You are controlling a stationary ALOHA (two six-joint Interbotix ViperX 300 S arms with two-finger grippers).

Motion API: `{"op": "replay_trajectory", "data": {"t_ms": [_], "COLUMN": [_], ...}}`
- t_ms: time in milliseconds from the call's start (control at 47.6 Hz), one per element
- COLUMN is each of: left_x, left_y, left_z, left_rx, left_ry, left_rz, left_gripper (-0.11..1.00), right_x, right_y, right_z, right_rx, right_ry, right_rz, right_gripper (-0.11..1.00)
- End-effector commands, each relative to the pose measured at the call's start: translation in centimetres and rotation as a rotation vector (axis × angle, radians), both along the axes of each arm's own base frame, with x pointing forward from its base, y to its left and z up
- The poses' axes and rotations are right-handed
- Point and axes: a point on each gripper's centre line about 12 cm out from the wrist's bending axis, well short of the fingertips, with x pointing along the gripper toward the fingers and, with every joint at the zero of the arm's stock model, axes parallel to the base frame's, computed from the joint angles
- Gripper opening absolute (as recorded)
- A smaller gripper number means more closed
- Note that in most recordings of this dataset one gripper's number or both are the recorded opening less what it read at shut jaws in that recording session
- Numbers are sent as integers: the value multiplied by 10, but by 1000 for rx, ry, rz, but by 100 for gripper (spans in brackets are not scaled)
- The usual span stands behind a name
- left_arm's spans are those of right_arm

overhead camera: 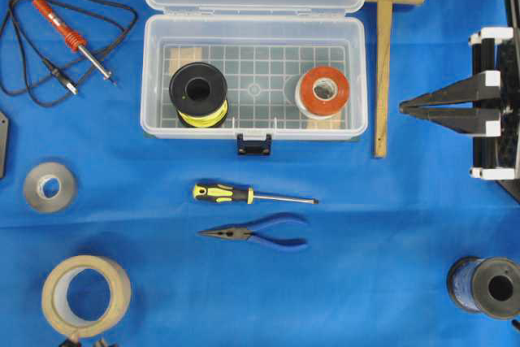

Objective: Close the tool box with the left arm.
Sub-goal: 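Move the left gripper up behind the raised clear lid of the tool box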

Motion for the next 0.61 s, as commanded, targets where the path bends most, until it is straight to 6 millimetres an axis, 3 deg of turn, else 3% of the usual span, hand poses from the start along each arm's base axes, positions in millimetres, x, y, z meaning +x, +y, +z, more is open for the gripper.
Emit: {"op": "replay_trajectory", "data": {"t_ms": [0,252,588], "left_x": [3,9,16], "left_y": [9,-3,-58], "left_z": [5,-7,3], "left_rx": [-2,-50,-123], "left_ry": [-2,47,113], "left_rz": [13,-13,-115], "left_gripper": [92,92,92], "right_x": [2,3,3], "right_y": [0,0,0], "right_z": [4,3,2], "right_rx": [2,2,2], "right_ry": [-12,-6,-6], "right_rz": [-1,0,0], "right_gripper": [0,0,0]}}
